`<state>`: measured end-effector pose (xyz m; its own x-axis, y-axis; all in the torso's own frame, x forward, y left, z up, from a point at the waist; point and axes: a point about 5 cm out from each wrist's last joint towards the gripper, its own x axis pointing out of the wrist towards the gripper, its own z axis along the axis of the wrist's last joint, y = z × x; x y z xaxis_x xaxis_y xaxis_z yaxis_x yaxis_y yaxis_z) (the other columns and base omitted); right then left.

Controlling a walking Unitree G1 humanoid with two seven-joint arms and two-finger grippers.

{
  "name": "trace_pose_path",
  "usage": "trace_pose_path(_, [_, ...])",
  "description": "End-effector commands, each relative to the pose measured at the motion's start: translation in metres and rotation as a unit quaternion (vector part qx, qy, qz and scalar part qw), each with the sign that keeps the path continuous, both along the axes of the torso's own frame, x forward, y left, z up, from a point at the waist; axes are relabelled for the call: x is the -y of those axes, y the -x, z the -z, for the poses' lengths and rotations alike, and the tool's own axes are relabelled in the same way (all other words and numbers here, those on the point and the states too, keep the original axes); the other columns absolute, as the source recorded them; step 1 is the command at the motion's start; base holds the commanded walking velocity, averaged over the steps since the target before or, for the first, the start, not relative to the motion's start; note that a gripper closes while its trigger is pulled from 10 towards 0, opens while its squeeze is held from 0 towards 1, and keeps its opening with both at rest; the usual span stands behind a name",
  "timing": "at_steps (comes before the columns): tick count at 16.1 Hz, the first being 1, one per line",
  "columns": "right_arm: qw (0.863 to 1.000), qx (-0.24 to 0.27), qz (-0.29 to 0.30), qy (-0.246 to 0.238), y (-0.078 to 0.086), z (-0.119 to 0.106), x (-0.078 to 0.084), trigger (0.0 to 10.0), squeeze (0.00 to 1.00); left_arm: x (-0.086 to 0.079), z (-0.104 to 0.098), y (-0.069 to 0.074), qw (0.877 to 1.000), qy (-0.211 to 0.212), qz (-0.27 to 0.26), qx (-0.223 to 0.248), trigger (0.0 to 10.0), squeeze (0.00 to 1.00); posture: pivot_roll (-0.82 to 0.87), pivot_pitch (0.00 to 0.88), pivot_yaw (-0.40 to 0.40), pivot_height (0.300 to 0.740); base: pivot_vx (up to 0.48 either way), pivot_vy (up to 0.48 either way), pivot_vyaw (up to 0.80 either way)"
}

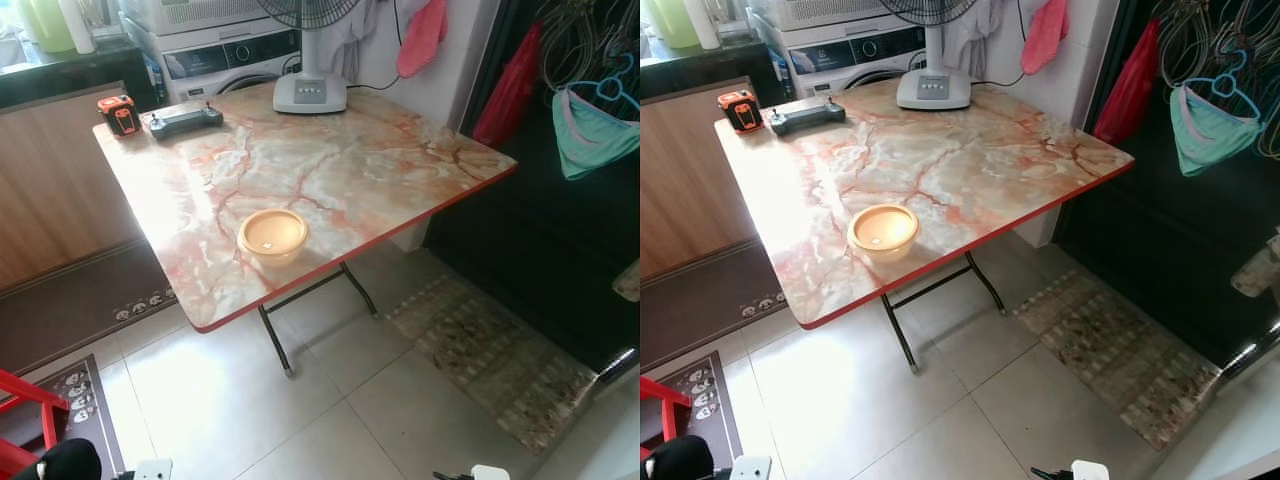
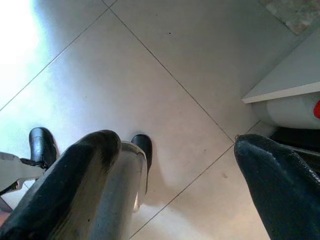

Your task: Restocking fridge

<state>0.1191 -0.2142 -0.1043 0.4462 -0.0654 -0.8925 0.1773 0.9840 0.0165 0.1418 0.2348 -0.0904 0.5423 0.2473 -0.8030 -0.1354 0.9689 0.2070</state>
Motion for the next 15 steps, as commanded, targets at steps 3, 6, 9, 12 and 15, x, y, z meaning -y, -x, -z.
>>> trace_pose_path(3, [1.000,-0.005,-0.001,-0.005,0.0011,0.0006,-0.0012,10.0,0.00,-0.0022,-0.0003,0.0007,1.000,-0.002,0.003,-0.001,10.0,0.00,0.04,0.000,-0.001,0.740,0.000,0.000,-0.79])
trace_pose_path(6, [1.000,-0.008,-0.003,-0.005,0.0013,0.0008,-0.0014,10.0,0.00,-0.0022,-0.0002,0.0008,1.000,0.000,0.001,-0.002,10.0,0.00,0.04,0.000,-0.005,0.740,0.000,0.000,-0.80])
trace_pose_path(9, [1.000,-0.008,-0.005,-0.005,0.0009,0.0007,-0.0012,10.0,0.00,-0.0005,0.0003,0.0009,1.000,0.002,0.001,-0.002,10.0,0.00,0.04,0.000,-0.008,0.740,0.000,0.000,-0.80])
trace_pose_path(12, [1.000,-0.009,-0.006,-0.004,0.0006,0.0006,-0.0009,10.0,0.00,0.0006,0.0005,0.0006,1.000,0.004,0.001,-0.003,10.0,0.00,0.04,0.000,-0.010,0.740,0.000,0.000,-0.80])
trace_pose_path(15, [1.000,-0.010,-0.010,-0.003,0.0006,0.0006,-0.0007,10.0,0.00,0.0017,0.0008,0.0004,1.000,0.007,0.001,-0.004,10.0,0.00,0.04,0.000,-0.011,0.740,0.000,0.000,-0.80])
